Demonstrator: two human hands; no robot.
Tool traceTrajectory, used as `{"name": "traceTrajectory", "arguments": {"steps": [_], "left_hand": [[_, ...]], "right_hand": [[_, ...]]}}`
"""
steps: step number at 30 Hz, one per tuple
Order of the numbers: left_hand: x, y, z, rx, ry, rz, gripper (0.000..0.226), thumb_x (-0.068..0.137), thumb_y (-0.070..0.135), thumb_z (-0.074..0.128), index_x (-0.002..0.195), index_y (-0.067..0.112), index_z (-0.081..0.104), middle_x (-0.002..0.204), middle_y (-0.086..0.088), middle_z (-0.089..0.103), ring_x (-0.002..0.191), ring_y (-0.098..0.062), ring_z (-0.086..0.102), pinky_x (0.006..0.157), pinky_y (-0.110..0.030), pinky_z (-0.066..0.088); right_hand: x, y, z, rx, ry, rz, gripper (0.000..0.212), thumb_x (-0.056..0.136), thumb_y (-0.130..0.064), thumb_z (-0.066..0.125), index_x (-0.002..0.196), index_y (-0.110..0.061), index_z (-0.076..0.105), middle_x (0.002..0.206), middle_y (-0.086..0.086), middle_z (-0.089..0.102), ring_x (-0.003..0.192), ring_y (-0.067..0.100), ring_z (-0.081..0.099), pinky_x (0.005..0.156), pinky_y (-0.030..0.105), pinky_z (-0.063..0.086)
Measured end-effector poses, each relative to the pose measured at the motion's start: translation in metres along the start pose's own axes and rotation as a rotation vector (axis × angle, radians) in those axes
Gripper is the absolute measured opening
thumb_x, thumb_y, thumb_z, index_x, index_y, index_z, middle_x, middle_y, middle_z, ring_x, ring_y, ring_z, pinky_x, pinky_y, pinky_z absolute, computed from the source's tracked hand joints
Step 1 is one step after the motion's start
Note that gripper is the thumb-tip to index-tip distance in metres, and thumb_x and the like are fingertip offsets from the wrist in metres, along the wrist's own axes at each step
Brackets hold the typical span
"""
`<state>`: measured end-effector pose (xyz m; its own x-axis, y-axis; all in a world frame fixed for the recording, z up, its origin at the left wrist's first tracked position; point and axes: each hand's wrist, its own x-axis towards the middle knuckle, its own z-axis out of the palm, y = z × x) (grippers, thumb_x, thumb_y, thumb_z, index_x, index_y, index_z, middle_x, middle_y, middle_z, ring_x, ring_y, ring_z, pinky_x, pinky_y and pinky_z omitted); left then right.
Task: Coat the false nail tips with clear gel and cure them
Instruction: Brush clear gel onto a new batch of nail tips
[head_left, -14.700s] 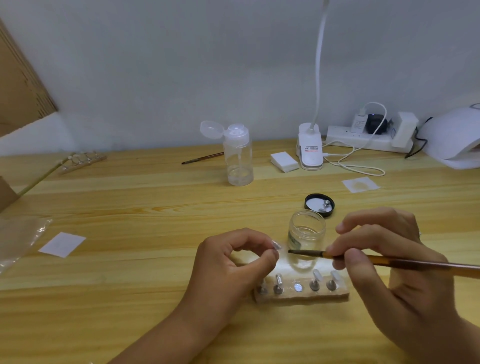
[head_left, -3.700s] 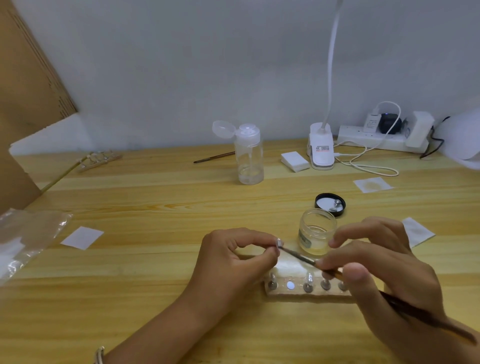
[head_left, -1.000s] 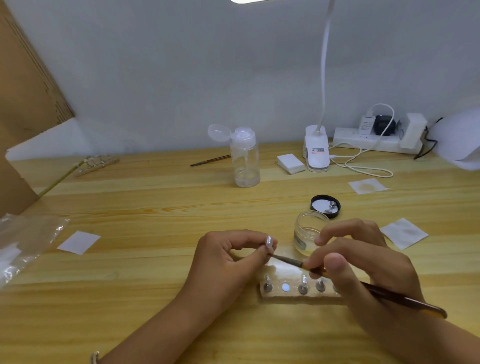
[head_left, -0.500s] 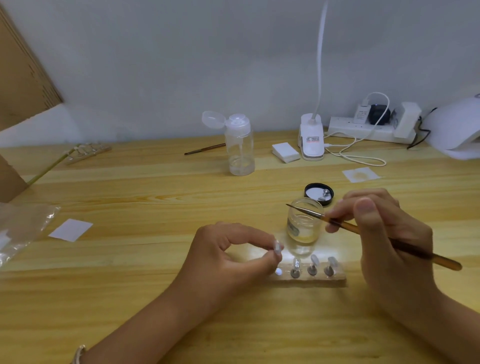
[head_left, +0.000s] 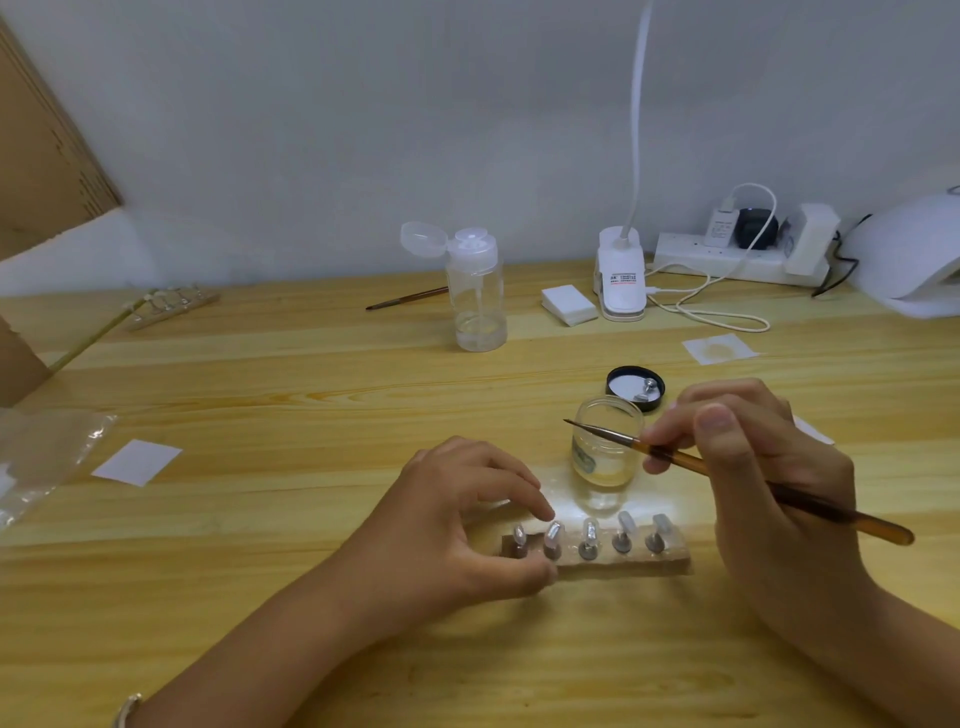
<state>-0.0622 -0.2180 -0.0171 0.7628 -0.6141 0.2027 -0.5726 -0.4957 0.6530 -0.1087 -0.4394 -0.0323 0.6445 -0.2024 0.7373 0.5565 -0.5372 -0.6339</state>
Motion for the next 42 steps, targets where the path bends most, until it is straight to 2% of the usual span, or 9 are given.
{"name": "traceTrajectory", "arguments": {"steps": [5, 13, 19, 21, 23, 26, 28, 31, 42], "left_hand": [[0.000, -0.003, -0.012, -0.057, -0.023, 0.009, 0.012, 0.066, 0.033, 0.079, 0.073, 0.030, 0.070, 0.088, 0.014, 0.064, 0.091, -0.014, 0.062, 0.081, -0.035, 0.049], [-0.001, -0.006, -0.008, -0.083, -0.024, 0.028, 0.009, 0.071, 0.027, 0.082, 0.075, 0.032, 0.076, 0.084, 0.014, 0.066, 0.087, -0.014, 0.063, 0.073, -0.024, 0.048], [-0.004, -0.002, -0.015, 0.270, 0.034, 0.273, 0.002, 0.079, 0.030, 0.076, 0.081, 0.029, 0.077, 0.083, 0.020, 0.072, 0.074, 0.001, 0.060, 0.080, -0.025, 0.046], [-0.005, -0.001, -0.016, 0.219, 0.087, 0.252, 0.008, 0.081, 0.034, 0.071, 0.082, 0.029, 0.077, 0.081, 0.022, 0.072, 0.071, -0.001, 0.060, 0.075, -0.023, 0.048], [-0.006, -0.001, -0.017, 0.146, 0.153, 0.186, 0.010, 0.078, 0.038, 0.068, 0.082, 0.033, 0.076, 0.080, 0.025, 0.071, 0.075, -0.002, 0.063, 0.070, -0.018, 0.046], [-0.004, -0.004, -0.016, -0.007, 0.203, 0.091, 0.008, 0.077, 0.026, 0.080, 0.083, 0.031, 0.079, 0.080, 0.023, 0.073, 0.079, -0.002, 0.068, 0.070, -0.015, 0.046], [-0.003, -0.006, -0.016, -0.077, 0.200, 0.049, 0.014, 0.076, 0.018, 0.083, 0.081, 0.031, 0.079, 0.080, 0.020, 0.074, 0.079, -0.006, 0.069, 0.070, -0.020, 0.048], [-0.001, -0.007, -0.015, -0.125, 0.195, 0.029, 0.009, 0.076, 0.022, 0.079, 0.082, 0.029, 0.080, 0.081, 0.017, 0.074, 0.080, -0.011, 0.069, 0.069, -0.032, 0.049], [0.001, -0.010, -0.012, -0.089, 0.193, 0.044, 0.011, 0.078, 0.025, 0.072, 0.086, 0.024, 0.081, 0.083, 0.019, 0.072, 0.082, -0.008, 0.067, 0.068, -0.021, 0.047]], "right_hand": [[0.000, 0.000, -0.001, 0.002, -0.020, -0.003, 0.038, 0.099, -0.028, 0.040, 0.075, -0.019, 0.068, 0.079, -0.014, 0.064, 0.095, 0.017, 0.060, 0.084, 0.055, 0.043], [0.000, 0.002, -0.001, 0.012, -0.031, -0.016, 0.037, 0.099, -0.027, 0.041, 0.075, -0.019, 0.068, 0.080, -0.016, 0.064, 0.093, 0.018, 0.061, 0.080, 0.061, 0.043], [-0.003, 0.001, 0.000, -0.040, -0.033, -0.051, 0.036, 0.098, -0.027, 0.043, 0.074, -0.021, 0.070, 0.081, -0.017, 0.063, 0.101, 0.020, 0.059, 0.083, 0.048, 0.043], [-0.006, -0.001, 0.000, -0.056, -0.040, -0.078, 0.034, 0.097, -0.026, 0.045, 0.075, -0.020, 0.070, 0.083, -0.016, 0.063, 0.103, 0.019, 0.058, 0.084, 0.043, 0.042], [-0.008, -0.002, 0.001, -0.060, -0.052, -0.108, 0.035, 0.096, -0.026, 0.045, 0.075, -0.017, 0.072, 0.084, -0.013, 0.063, 0.104, 0.015, 0.057, 0.083, 0.046, 0.043], [-0.009, -0.006, -0.001, -0.088, -0.076, -0.234, 0.044, 0.102, -0.031, 0.044, 0.075, -0.012, 0.072, 0.076, -0.010, 0.065, 0.101, 0.009, 0.057, 0.078, 0.052, 0.042], [-0.009, -0.008, -0.003, -0.141, -0.104, -0.338, 0.048, 0.104, -0.033, 0.042, 0.075, -0.010, 0.073, 0.073, -0.010, 0.067, 0.097, 0.009, 0.058, 0.079, 0.047, 0.040], [-0.009, -0.010, -0.004, -0.214, -0.159, -0.441, 0.045, 0.102, -0.033, 0.047, 0.074, -0.011, 0.075, 0.076, -0.011, 0.070, 0.093, 0.011, 0.060, 0.085, 0.040, 0.037], [-0.008, -0.016, -0.003, -0.251, -0.219, -0.426, 0.042, 0.101, -0.035, 0.049, 0.077, -0.013, 0.076, 0.079, -0.014, 0.071, 0.093, 0.011, 0.061, 0.086, 0.038, 0.038]]}}
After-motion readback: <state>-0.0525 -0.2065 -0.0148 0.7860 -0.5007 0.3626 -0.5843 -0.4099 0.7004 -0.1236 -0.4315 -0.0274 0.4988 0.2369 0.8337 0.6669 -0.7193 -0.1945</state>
